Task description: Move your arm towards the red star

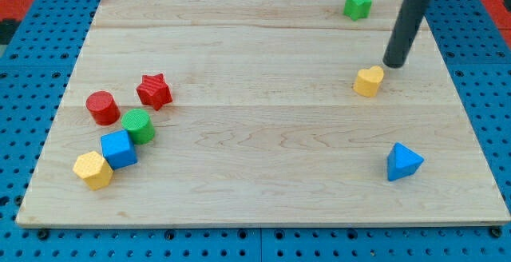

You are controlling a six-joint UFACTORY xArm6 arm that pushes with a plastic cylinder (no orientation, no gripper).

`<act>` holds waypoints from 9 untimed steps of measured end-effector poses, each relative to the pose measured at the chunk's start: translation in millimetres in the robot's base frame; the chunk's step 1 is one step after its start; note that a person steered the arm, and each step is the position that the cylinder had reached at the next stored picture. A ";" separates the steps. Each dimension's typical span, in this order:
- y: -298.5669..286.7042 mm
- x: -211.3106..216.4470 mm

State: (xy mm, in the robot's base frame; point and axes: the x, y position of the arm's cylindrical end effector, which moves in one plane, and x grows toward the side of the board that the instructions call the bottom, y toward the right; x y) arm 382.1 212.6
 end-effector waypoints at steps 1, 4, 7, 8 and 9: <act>-16.2 28.2; -93.2 -11.7; -72.0 -12.6; -48.5 -12.6; -34.1 -12.6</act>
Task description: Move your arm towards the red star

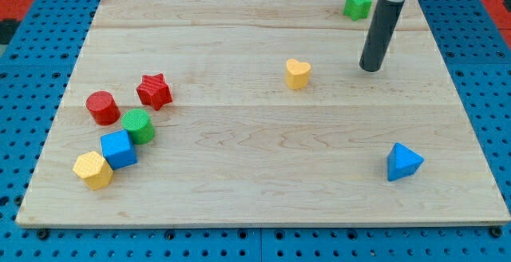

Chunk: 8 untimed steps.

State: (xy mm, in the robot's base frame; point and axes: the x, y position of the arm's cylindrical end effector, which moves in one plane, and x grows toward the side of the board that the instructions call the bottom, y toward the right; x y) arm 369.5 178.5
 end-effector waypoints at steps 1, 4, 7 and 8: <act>4.7 13.5; -225.0 91.2; -261.8 91.3; -261.8 91.3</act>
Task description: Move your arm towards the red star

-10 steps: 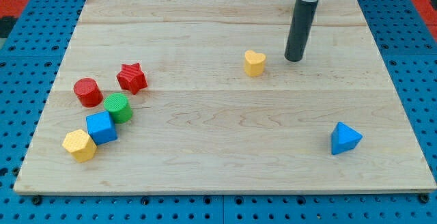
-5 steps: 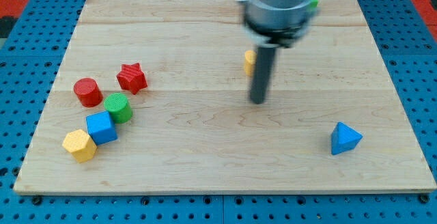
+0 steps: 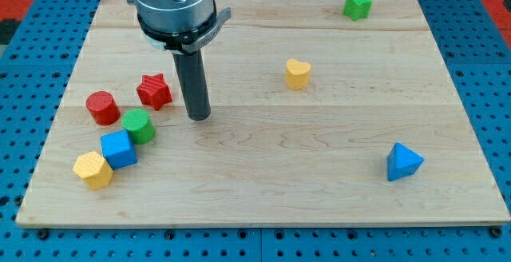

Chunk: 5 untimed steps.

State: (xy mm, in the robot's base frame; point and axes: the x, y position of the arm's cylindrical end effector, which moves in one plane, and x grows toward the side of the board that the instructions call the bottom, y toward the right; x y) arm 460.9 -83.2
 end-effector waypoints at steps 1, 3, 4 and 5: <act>0.0 1.1; 0.0 14.4; 0.0 20.1; 0.0 20.8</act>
State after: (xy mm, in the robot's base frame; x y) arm 481.6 -83.2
